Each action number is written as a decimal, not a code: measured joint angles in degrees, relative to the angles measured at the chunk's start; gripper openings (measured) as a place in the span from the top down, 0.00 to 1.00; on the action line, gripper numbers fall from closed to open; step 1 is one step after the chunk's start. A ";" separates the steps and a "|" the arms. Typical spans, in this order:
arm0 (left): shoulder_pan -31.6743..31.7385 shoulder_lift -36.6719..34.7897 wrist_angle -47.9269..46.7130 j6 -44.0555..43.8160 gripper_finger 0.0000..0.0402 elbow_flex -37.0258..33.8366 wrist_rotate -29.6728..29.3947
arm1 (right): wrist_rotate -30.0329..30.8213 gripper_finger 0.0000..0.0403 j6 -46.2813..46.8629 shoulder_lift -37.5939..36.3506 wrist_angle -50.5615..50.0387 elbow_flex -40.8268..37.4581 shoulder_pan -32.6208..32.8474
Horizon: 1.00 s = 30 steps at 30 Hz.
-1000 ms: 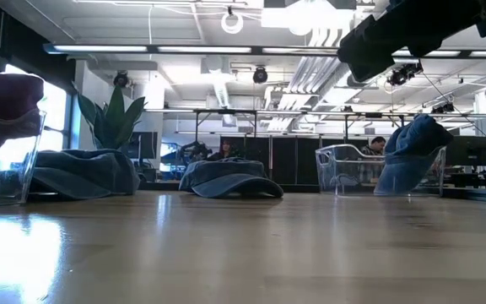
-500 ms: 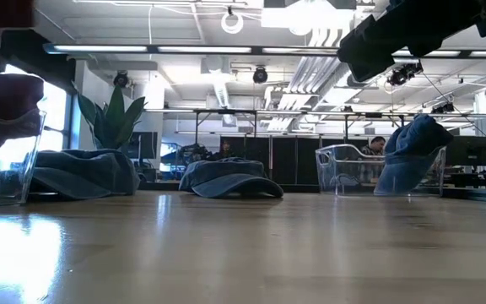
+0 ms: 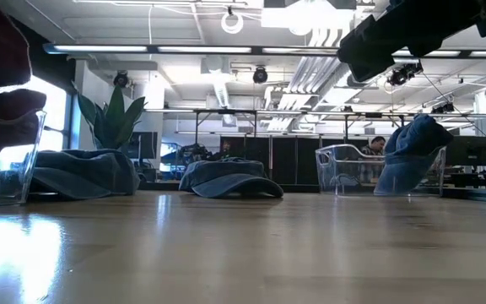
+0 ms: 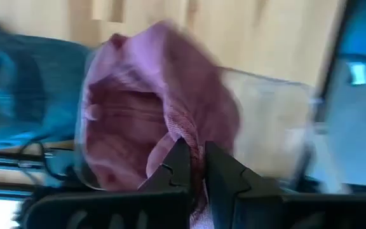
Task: Pick & Place hat
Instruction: Put the red cap into the bottom transparent bin
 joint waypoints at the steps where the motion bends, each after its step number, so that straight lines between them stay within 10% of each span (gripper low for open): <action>1: -0.13 -0.21 -0.01 0.20 0.96 -1.49 -1.18 | 0.00 0.58 0.00 0.00 0.00 0.00 0.00; 15: 3.53 -5.85 0.03 -6.80 0.74 -19.37 -6.89 | 0.16 0.58 -0.10 0.00 0.04 -0.02 -0.17; 23: 8.38 -11.95 -0.20 -9.47 0.57 -15.01 -3.17 | 0.16 0.58 -0.20 0.00 0.10 0.00 -0.17; 30: 5.71 -10.80 5.88 -14.19 0.64 -8.94 -0.32 | 0.16 0.58 -0.22 0.00 0.11 0.00 -0.17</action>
